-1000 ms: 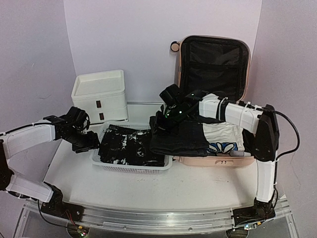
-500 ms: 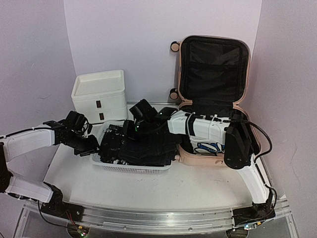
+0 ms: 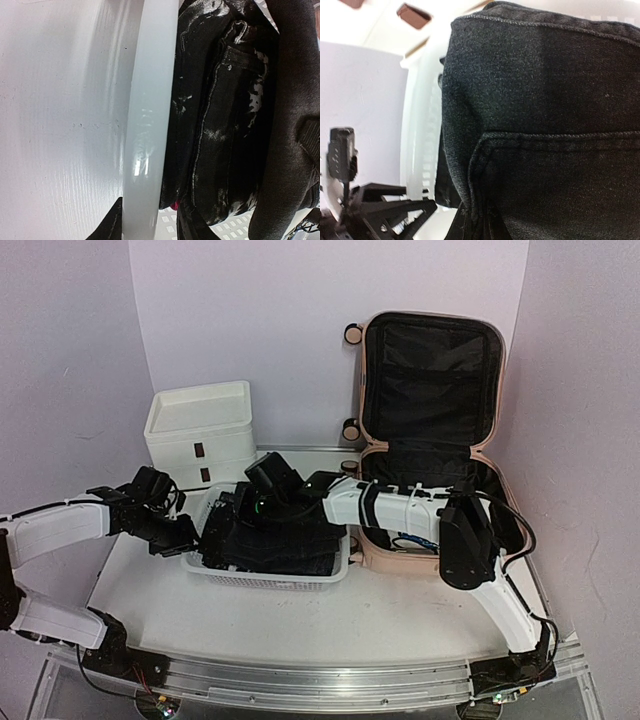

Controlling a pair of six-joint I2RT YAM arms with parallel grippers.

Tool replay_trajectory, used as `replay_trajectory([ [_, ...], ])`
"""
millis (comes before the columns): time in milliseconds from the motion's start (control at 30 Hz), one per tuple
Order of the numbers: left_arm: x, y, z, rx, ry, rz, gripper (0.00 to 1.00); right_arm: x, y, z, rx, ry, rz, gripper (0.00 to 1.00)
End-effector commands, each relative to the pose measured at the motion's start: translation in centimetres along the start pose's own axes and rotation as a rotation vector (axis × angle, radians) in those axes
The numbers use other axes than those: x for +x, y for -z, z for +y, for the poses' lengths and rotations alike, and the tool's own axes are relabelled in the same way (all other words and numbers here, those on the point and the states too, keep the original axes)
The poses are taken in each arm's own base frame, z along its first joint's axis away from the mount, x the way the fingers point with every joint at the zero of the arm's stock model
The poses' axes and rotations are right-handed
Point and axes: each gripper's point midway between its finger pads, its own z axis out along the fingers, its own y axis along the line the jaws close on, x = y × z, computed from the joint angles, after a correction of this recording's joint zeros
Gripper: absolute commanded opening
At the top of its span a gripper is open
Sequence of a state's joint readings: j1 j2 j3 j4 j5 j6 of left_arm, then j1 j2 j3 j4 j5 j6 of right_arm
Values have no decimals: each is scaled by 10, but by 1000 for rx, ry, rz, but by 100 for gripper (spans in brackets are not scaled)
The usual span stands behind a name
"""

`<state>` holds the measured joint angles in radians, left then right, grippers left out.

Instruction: Open, take out, and arrange the luggage

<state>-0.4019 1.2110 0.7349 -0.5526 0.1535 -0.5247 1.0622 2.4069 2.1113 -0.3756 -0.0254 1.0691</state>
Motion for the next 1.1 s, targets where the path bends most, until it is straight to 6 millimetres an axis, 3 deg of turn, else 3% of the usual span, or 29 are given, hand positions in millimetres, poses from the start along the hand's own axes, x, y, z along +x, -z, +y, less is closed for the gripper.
replay_trajectory([
  [0,-8,8,-20,96,-16,-42,33,-28,9,47,-148,-63,-157,0],
  [167,-6,8,-19,99,-10,-40,33,-30,-5,55,-182,-114,-163,0],
  [433,-8,10,-21,105,-11,-48,33,-24,-15,48,-164,-114,-153,0],
  [567,-10,11,-21,101,-13,-55,34,-19,-17,58,-190,-87,-137,2],
  [700,-12,14,-22,102,-12,-68,38,-16,-13,61,-189,-44,-117,21],
  [867,-12,18,-20,101,-11,-89,42,-10,9,73,-191,66,-59,45],
  [1067,-17,34,-21,112,-15,-150,52,-9,67,89,-244,316,16,69],
])
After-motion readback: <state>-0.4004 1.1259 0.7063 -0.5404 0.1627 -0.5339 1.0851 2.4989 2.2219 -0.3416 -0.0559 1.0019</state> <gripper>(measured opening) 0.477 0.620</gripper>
